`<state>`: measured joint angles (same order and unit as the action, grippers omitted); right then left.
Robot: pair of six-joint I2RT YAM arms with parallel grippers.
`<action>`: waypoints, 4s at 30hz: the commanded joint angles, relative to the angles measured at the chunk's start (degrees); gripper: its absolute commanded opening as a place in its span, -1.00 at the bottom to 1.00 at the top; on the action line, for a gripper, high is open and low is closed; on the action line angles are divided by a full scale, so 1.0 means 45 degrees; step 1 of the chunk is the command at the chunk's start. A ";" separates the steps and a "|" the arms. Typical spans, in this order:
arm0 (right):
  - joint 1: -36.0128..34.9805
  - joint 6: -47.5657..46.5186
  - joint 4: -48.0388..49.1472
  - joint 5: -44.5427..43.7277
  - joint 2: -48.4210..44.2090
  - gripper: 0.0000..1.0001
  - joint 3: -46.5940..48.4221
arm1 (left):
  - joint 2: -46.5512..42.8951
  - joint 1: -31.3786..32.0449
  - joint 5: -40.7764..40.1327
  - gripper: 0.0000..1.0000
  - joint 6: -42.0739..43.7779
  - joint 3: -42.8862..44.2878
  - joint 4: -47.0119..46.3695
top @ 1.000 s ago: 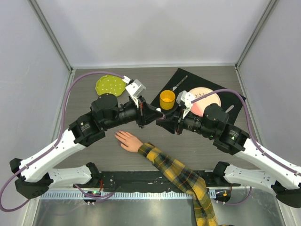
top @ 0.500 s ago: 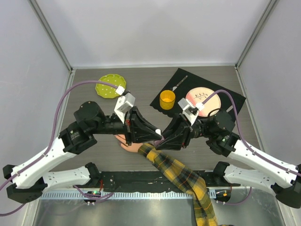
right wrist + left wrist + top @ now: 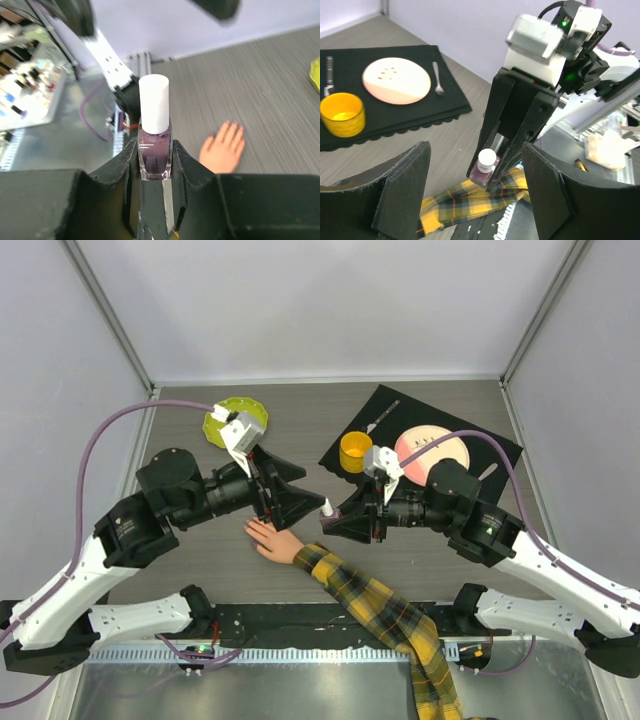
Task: Paint the nails
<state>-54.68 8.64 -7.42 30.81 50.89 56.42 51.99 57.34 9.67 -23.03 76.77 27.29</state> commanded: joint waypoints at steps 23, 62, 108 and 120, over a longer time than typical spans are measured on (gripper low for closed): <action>-0.0154 -0.1589 -0.1222 -0.0264 0.0194 -0.97 0.0625 | 0.1318 -0.0028 0.1424 -0.12 0.1172 0.1259 0.2549; -0.0350 -0.0594 -0.1847 -0.7307 -0.0058 0.81 -0.0193 | 0.2801 -0.0028 -0.4722 -1.00 0.0528 0.1631 0.3488; -0.0330 0.0618 -0.1476 -1.1592 -0.2930 0.80 -0.2890 | 1.2295 -0.1336 -1.2403 -1.00 -1.1152 0.0186 0.2666; -0.0331 0.0618 -0.1417 -1.1514 -0.3029 0.80 -0.2929 | 1.2822 -0.1336 -1.2442 -0.89 -1.1172 0.0225 0.2862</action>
<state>-56.14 10.94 -17.12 -20.84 38.09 43.11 109.14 51.48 -44.21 -71.68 77.43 40.84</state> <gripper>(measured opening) 0.901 0.158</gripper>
